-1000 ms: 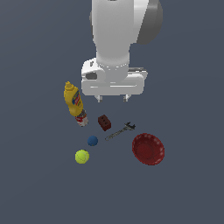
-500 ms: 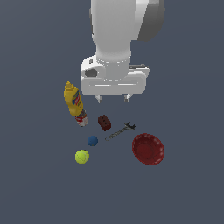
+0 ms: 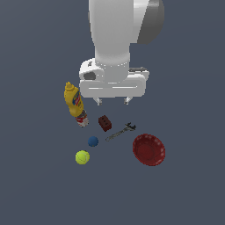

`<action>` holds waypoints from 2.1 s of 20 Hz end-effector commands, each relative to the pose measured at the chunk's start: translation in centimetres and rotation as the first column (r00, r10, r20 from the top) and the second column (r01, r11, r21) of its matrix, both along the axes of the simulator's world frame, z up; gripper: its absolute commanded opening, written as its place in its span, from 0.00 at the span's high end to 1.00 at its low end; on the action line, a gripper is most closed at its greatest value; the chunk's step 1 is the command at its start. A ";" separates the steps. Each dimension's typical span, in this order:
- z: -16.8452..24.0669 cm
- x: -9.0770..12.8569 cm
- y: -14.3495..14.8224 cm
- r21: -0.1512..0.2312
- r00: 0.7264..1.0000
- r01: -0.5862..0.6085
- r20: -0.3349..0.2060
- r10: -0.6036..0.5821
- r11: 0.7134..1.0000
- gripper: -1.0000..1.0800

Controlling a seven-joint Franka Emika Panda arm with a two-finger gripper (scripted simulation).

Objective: Pick up a designated object from a clutter of objects.

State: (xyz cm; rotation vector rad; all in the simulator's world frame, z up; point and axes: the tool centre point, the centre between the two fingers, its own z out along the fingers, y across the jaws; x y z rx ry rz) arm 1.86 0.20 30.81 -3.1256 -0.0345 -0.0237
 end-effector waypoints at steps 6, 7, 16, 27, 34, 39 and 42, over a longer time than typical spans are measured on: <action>-2.5 2.3 -1.8 0.007 0.996 0.092 -0.004 -0.092 0.996 0.04; -2.9 2.7 -2.1 0.008 0.994 0.109 -0.005 -0.109 0.994 0.04; -9.4 7.0 -6.7 0.010 0.951 0.310 -0.014 -0.310 0.951 0.04; -18.1 10.2 -12.5 -0.006 0.854 0.520 -0.017 -0.521 0.854 0.04; -21.0 10.7 -14.5 -0.014 0.814 0.580 -0.016 -0.581 0.814 0.04; -21.7 10.8 -14.9 -0.016 0.805 0.593 -0.015 -0.593 0.805 0.04; -21.8 10.7 -14.8 -0.016 0.807 0.590 -0.016 -0.590 0.807 0.04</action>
